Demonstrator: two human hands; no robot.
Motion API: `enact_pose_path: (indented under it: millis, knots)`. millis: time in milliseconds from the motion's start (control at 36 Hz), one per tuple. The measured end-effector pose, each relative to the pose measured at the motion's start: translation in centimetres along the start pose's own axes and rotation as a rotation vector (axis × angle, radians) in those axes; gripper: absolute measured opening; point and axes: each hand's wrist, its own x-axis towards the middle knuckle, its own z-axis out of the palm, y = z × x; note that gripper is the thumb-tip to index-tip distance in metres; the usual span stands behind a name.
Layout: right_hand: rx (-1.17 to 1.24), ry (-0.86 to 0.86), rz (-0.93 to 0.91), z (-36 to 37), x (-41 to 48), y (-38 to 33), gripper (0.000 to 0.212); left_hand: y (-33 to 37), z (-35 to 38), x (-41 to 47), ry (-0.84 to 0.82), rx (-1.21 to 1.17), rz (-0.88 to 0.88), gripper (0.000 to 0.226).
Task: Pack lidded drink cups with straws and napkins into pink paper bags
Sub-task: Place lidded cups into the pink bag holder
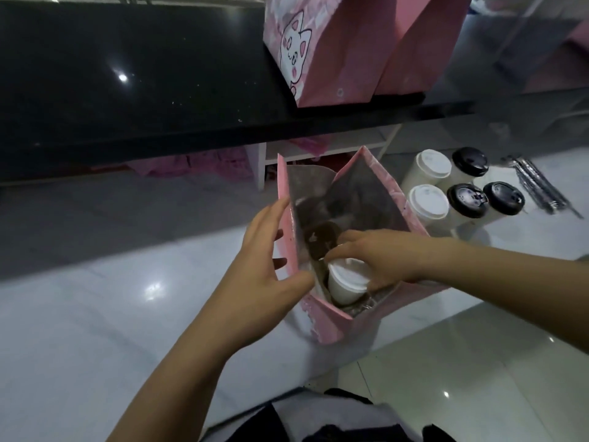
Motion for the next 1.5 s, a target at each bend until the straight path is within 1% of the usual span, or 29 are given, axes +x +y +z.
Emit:
enact_pose_path:
  millis: [83,167,333,500,694,806,861,917,944,1028,1111,1222,1278,1361,1444,1500]
  knots:
    - [0.080,-0.005,0.025,0.0,0.0,0.4,0.081,-0.1,-0.2,0.3,-0.007,-0.012,0.018,0.088]
    - [0.118,-0.004,0.048,-0.4,-0.3,0.5,0.080,-0.3,-0.3,0.5,-0.020,-0.023,0.022,0.088]
    - [0.106,-0.019,0.067,-0.2,0.5,0.0,0.077,-0.6,-0.3,0.8,-0.044,-0.013,0.024,0.089]
    - [0.034,-0.068,0.086,0.3,1.6,-0.4,0.076,-0.7,0.0,0.9,-0.075,-0.027,0.016,0.089]
    - [0.038,-0.099,0.108,0.4,1.2,-0.8,0.076,-0.7,0.0,1.2,-0.078,-0.013,0.014,0.093]
    - [0.078,-0.160,0.125,-0.4,1.2,-1.0,0.079,-0.8,-0.2,1.5,-0.094,-0.045,0.022,0.093]
    - [0.091,-0.182,0.127,-0.6,1.0,-1.1,0.085,-1.0,-0.4,1.5,-0.102,-0.068,0.027,0.094]
    - [0.123,-0.172,0.093,-0.6,0.7,-1.1,0.102,-1.1,-0.6,1.5,-0.098,-0.079,0.033,0.096]
    - [0.148,-0.166,0.076,-0.4,0.6,-1.0,0.107,-1.1,-0.7,1.5,-0.093,-0.082,0.034,0.096]
    - [0.179,-0.164,0.059,0.2,0.2,-1.2,0.107,-1.3,-0.9,1.5,-0.085,-0.087,0.037,0.096]
    - [0.186,-0.159,0.077,0.8,0.0,-1.3,0.102,-1.4,-0.9,1.5,-0.097,-0.091,0.039,0.096]
    - [0.223,-0.113,0.152,0.3,-0.4,-1.2,0.088,-1.5,-0.8,1.6,-0.098,-0.088,0.054,0.094]
    - [0.259,-0.041,0.184,-0.5,-0.9,-1.3,0.083,-1.2,-0.6,1.7,-0.081,-0.087,0.056,0.092]
    - [0.297,0.146,0.226,-2.5,-2.7,-1.7,0.069,-0.7,-0.3,1.6,-0.053,-0.086,0.047,0.091]
    - [0.398,0.371,0.213,-4.6,-5.9,-1.7,0.047,-0.3,0.3,1.6,-0.036,-0.100,0.057,0.081]
    - [0.463,0.506,0.193,-5.4,-7.8,-1.0,0.037,-0.1,1.0,1.7,-0.018,-0.113,0.069,0.077]
